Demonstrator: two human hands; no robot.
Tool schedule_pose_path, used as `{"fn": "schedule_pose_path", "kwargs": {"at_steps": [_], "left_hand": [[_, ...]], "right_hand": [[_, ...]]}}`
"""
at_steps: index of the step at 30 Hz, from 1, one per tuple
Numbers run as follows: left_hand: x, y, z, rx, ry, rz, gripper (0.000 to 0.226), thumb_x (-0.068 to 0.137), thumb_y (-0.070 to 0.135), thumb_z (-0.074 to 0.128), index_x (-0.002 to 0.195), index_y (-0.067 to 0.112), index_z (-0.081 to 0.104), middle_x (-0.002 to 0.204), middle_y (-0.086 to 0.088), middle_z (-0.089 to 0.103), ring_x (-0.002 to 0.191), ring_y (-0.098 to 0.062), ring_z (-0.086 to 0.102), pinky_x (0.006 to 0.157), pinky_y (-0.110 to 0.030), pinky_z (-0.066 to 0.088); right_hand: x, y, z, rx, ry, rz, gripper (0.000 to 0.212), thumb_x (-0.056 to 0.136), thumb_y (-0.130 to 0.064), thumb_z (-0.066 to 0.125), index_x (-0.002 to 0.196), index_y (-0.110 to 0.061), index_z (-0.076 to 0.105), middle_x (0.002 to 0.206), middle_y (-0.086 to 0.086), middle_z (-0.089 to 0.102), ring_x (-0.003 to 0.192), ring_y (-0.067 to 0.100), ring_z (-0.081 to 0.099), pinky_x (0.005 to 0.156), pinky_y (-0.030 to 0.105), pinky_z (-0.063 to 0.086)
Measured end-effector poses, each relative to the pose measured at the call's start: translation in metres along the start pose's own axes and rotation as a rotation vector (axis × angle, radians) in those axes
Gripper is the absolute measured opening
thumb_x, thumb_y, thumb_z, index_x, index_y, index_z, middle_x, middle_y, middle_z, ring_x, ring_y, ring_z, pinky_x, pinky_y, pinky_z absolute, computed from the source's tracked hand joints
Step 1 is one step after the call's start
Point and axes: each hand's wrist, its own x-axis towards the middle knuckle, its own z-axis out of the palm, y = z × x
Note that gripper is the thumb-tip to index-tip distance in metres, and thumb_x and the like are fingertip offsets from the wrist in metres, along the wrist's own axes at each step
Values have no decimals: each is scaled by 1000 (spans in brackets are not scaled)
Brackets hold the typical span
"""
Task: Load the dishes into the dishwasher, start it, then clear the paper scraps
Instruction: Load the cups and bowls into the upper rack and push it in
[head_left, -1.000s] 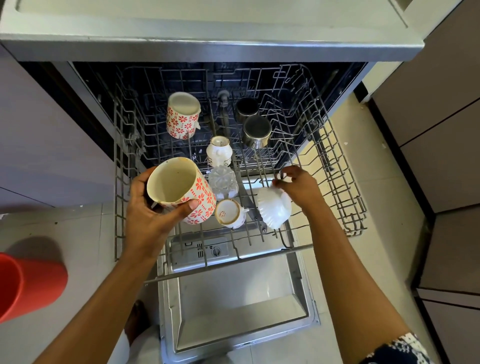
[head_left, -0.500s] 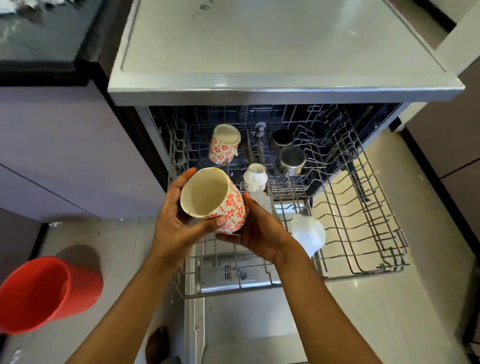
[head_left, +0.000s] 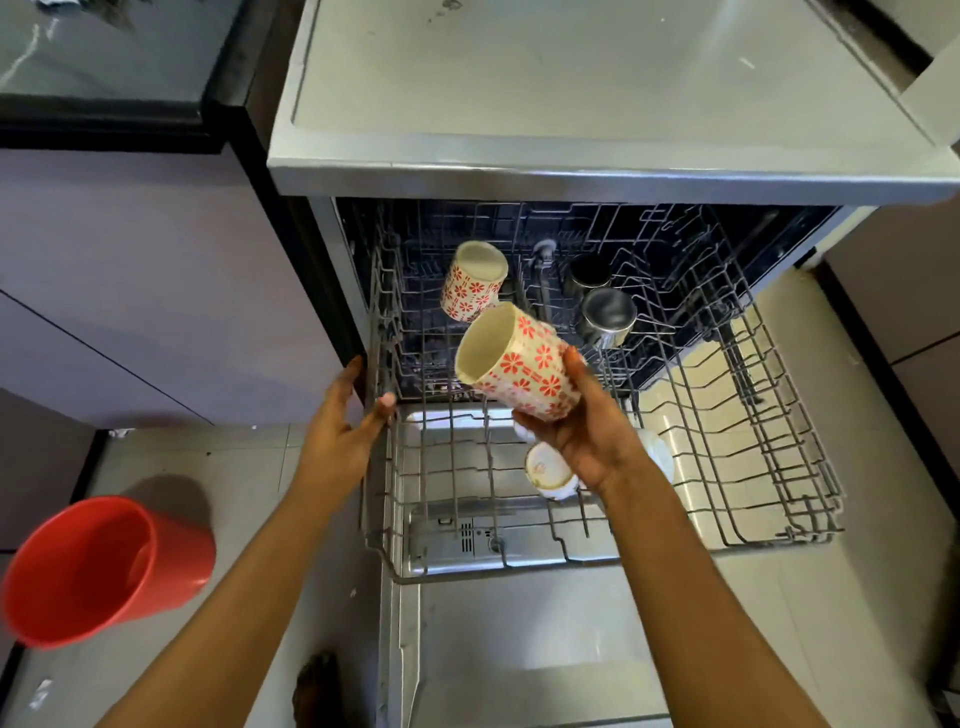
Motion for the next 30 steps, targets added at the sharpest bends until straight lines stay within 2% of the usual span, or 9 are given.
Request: {"fn": "schedule_pose_path", "kwargs": {"at_steps": [4,6,8,11,14,16,21,27,30], "left_hand": [[16,-27,11,-205,1,-119,50,98,29,45,147,29,32,145,-1,44,134,-21,40,110,-34,29],[19,-32,15,-283,35,-164,45,98,31,45,143,30,39,140,-3,50,130,-22,45,112,-42,32],[17,-32,16,-329,44,-162,43,98,31,45,142,30,40,138,-1,51,129,-20,46,112,-41,34],[14,-31,15,-355,16,-118,45,99,30,44,144,31,36,137,3,49,129,-18,44,110,-40,36],[15,-34,14,-377,6,-112,49,98,31,45,146,32,33,144,-1,45,132,-22,42,110,-46,35],[16,-36,14,-382,-5,-114,51,98,31,44,147,33,30,147,0,42,135,-22,39,111,-47,33],[16,-37,15,-392,-12,-79,50,99,27,43,147,32,31,146,4,42,136,-18,38,113,-45,32],[17,-39,15,-415,-15,-64,47,99,27,44,144,34,33,133,14,47,132,-14,41,112,-40,34],[17,-39,16,-435,-8,-67,47,100,23,42,145,31,32,137,10,45,134,-15,39,111,-35,34]], "right_hand": [[16,-24,8,-355,134,-143,52,78,-31,71,124,-22,48,116,10,63,104,28,62,82,46,56],[26,-30,17,-587,185,-249,57,75,-34,75,124,-24,48,115,5,64,102,25,64,82,45,56],[35,-33,28,-886,211,-370,71,68,-45,78,128,-25,47,121,4,61,105,24,62,84,46,55],[45,-35,45,-1439,191,-509,77,68,-52,75,133,-25,43,133,10,49,121,29,46,97,41,46],[50,-34,65,-1910,109,-489,82,75,-60,66,140,-25,31,141,12,38,131,30,32,102,37,35],[50,-31,74,-2085,48,-383,82,80,-58,60,144,-22,23,144,11,34,133,32,27,103,39,33],[45,-23,79,-2137,-20,-370,75,84,-47,62,142,-14,28,143,12,32,131,35,29,105,43,32],[67,-1,64,-2004,45,-300,85,71,-48,75,141,-28,30,137,16,30,125,40,34,94,42,43],[74,13,57,-2000,56,-303,88,69,-47,76,140,-28,29,138,17,29,123,41,35,92,44,44]]}}
